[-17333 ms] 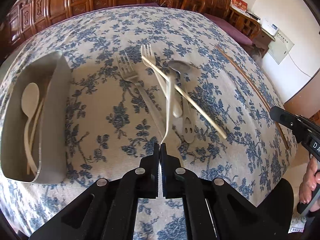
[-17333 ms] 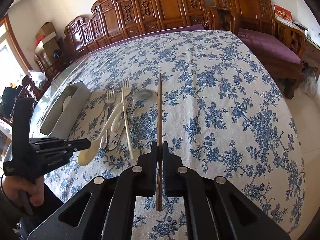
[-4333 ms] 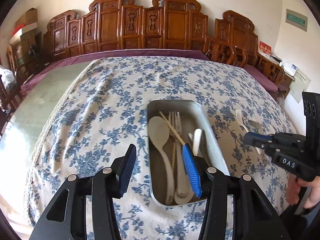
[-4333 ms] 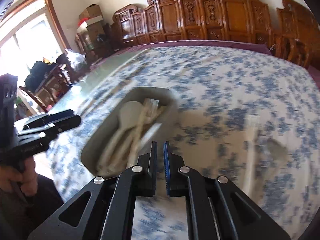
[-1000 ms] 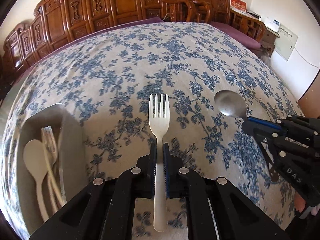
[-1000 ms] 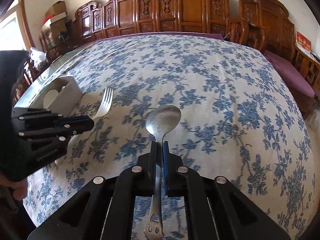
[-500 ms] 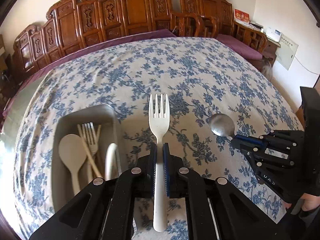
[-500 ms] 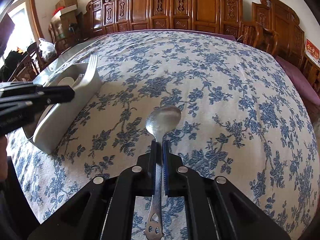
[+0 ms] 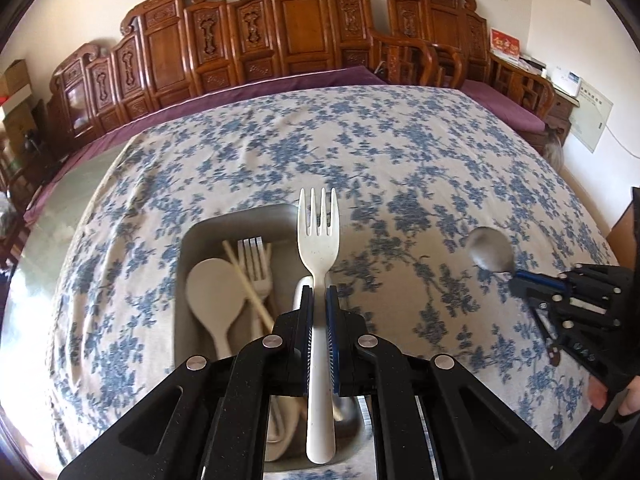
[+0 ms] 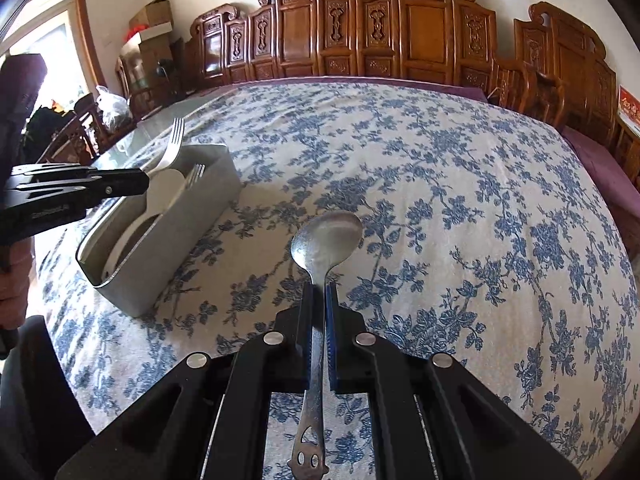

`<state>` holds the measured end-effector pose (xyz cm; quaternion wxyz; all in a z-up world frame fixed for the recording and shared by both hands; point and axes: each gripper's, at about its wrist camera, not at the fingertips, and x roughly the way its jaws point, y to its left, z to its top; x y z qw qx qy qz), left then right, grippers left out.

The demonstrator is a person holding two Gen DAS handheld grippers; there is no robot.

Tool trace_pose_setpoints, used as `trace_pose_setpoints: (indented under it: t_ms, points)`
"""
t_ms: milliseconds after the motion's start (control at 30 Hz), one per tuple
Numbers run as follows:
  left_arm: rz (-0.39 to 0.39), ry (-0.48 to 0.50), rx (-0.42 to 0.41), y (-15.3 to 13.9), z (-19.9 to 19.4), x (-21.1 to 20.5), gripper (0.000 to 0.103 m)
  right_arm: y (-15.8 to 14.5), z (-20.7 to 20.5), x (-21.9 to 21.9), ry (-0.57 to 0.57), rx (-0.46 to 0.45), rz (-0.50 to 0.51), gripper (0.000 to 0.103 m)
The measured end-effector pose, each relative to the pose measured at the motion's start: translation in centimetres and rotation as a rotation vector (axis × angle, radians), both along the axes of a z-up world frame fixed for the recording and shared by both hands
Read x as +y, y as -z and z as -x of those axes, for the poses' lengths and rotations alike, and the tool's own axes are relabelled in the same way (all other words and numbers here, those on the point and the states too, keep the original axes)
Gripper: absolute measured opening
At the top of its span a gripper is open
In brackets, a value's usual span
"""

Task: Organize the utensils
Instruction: 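Carry the white plastic fork into the tray and open the left tool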

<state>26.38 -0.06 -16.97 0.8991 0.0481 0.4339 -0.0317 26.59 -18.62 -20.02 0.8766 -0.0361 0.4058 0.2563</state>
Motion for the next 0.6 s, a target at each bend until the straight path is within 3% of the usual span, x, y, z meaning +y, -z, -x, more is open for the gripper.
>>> trace_pose_setpoints:
  t_ms: [600]
  points:
    - [-0.037,-0.07,0.092,4.9,-1.8,3.0,0.006,-1.2,0.5,0.9,-0.039,-0.016,-0.045,0.007]
